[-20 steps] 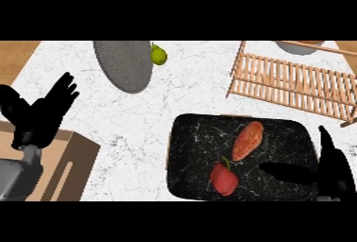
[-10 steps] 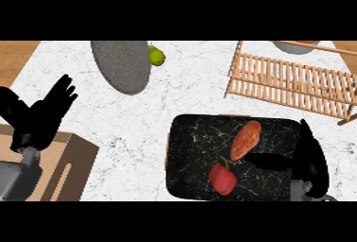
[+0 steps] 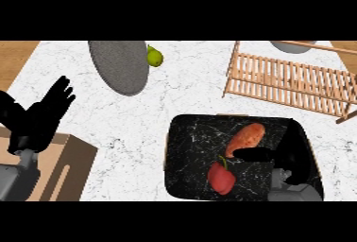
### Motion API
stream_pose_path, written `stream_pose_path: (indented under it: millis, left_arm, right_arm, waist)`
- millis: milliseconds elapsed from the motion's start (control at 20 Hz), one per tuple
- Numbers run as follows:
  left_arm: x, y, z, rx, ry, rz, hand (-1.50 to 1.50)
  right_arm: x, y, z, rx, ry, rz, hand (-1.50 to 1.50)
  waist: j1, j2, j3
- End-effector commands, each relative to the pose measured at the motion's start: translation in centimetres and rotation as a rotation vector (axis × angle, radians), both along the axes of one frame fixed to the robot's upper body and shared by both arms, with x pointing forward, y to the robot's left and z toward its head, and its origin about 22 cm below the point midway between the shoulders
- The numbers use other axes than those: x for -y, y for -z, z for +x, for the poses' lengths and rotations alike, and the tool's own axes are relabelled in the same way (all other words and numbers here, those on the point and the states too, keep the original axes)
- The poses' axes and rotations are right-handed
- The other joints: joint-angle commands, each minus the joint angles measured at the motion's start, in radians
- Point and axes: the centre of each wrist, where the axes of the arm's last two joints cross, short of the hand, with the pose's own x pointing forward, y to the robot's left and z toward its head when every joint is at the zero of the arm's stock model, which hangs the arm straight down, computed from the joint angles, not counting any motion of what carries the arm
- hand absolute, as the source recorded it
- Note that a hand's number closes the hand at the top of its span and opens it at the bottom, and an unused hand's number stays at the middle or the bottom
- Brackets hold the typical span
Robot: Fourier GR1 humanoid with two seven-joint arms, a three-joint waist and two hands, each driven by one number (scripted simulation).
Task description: Pick the sweet potato from the tray and place it in the tiered shelf
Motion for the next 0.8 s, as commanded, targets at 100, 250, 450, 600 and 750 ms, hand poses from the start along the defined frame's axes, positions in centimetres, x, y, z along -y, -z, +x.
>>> stream_pose_path:
  millis: [100, 250, 450, 600, 750]
  left_arm:
    - [1.0, 7.2, -3.7, -0.231, -0.020, -0.073, 0.00]
    - [0.4, 6.5, -3.0, -0.215, -0.037, -0.054, 0.00]
    - [1.9, 7.2, -3.1, -0.221, -0.030, -0.058, 0.00]
    - [0.5, 7.2, -4.0, -0.229, -0.033, -0.058, 0.00]
    - [2.0, 6.8, -3.5, -0.224, -0.007, -0.075, 0.00]
  right_arm:
    - [-0.8, 0.6, 0.6, -0.144, 0.126, -0.029, -1.50]
    - [-0.5, 0.5, 1.5, -0.113, 0.139, -0.030, -1.50]
    - [-0.6, 0.9, 2.2, -0.091, 0.124, -0.029, -1.50]
    - [0.4, 1.5, 2.2, -0.078, 0.133, -0.031, -1.50]
    - [-0.3, 2.0, 2.6, -0.096, 0.093, -0.010, -1.50]
  waist:
    - [-0.003, 0.020, -0.034]
    - [-0.007, 0.022, -0.033]
    - [-0.007, 0.025, -0.032]
    - [0.000, 0.021, -0.031]
    - [0.002, 0.022, -0.030]
